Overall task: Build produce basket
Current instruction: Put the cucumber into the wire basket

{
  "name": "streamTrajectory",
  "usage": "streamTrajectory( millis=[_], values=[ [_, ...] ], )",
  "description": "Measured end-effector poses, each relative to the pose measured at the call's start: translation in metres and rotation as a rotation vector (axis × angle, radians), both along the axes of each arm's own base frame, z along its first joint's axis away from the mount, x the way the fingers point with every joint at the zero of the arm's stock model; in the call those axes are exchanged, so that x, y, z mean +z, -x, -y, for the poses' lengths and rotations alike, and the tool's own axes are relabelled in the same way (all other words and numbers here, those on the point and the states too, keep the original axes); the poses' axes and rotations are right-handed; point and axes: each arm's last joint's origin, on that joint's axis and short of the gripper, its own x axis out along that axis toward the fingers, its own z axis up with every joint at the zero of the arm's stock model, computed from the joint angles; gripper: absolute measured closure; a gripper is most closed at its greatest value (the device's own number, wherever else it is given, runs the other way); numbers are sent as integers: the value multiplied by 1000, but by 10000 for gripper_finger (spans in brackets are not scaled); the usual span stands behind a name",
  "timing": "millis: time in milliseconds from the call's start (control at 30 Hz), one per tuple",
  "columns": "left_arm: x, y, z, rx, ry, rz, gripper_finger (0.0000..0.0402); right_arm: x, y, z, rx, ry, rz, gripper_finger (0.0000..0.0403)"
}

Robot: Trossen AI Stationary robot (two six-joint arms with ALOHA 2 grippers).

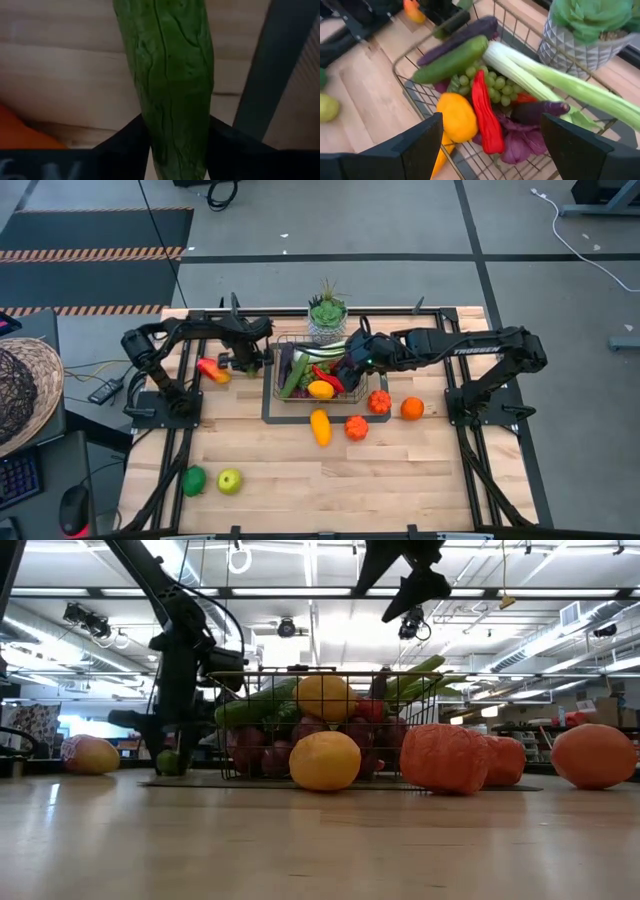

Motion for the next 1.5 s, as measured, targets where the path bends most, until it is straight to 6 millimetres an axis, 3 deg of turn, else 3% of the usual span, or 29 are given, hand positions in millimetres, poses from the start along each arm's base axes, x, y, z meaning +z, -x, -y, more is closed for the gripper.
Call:
streamTrajectory(
  millis=[233, 567, 700, 900, 1033, 1500],
  values=[
    [17, -9, -1, -174, 42, 25, 254, -15, 2, 0, -9, -27, -43, 69],
    [85, -21, -1, -366, -86, 48, 256, -15, 2, 3, -70, -32, -20, 69],
    [112, -17, 4, -373, -158, 22, 255, -15, 2, 6, -80, -30, -18, 69],
    [128, -10, 7, -364, -191, 42, 255, -14, 2, 7, -81, -38, -9, 69],
    [136, -17, 16, -403, -197, 130, 253, -14, 2, 7, -83, -43, -8, 69],
    [220, -63, 61, -1100, -535, 431, 248, -21, 11, 13, -73, -112, -131, 69]
  ],
)
